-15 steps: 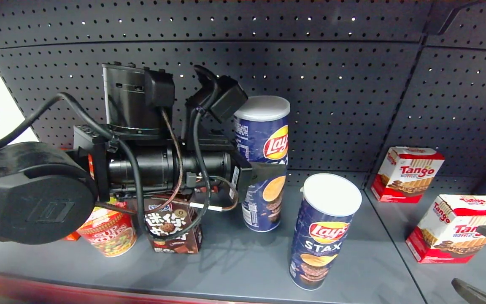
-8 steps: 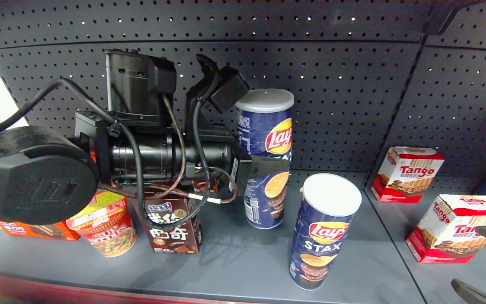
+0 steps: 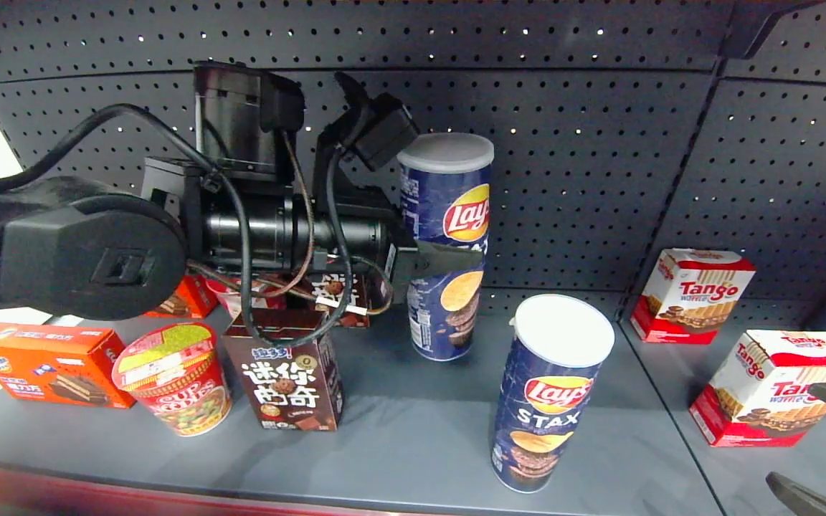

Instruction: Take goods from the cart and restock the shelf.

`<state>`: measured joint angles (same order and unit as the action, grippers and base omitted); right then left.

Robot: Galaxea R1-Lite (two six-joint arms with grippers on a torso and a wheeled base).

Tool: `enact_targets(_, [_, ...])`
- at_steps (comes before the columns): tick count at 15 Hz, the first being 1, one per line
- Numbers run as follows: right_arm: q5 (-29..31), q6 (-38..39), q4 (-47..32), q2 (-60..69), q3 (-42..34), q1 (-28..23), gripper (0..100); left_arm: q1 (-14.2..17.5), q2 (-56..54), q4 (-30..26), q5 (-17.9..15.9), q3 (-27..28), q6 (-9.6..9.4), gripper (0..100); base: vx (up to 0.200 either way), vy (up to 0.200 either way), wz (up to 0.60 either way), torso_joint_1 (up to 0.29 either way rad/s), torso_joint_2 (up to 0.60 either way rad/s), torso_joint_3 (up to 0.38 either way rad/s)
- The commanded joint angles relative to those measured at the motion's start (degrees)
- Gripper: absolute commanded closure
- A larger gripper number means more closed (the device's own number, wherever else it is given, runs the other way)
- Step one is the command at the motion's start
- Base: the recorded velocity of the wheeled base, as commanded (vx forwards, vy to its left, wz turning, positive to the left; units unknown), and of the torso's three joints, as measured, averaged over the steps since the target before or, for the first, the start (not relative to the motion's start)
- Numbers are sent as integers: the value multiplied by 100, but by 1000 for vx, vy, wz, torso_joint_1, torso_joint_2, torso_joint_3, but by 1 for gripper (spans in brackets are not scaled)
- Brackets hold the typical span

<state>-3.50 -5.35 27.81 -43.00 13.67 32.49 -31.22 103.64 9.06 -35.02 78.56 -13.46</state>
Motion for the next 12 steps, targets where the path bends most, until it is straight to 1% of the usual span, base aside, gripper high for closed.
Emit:
enact_targets(1, [7, -1, -3, -7, 31, -6, 0, 28, 341, 52, -4, 204, -25, 100, 0, 0, 0, 0, 0, 0])
enact_targets(3, [7, -1, -3, 2, 31, -14, 0, 28, 446, 52, -48, 248, -96, 100, 0, 0, 0, 0, 0, 0])
enact_targets(5, [7, -10, 5, -7, 22, -23, 0, 28, 569, 70, -57, 257, -104, 100, 0, 0, 0, 0, 0, 0])
enact_targets(8, [16, -10, 5, -33, -4, -32, 0, 134, 859, 518, -57, 274, -104, 100, 0, 0, 0, 0, 0, 0])
enact_targets(12, [25, -10, 5, -42, -22, -41, 0, 134, 1088, 562, -13, 380, -96, 100, 0, 0, 0, 0, 0, 0])
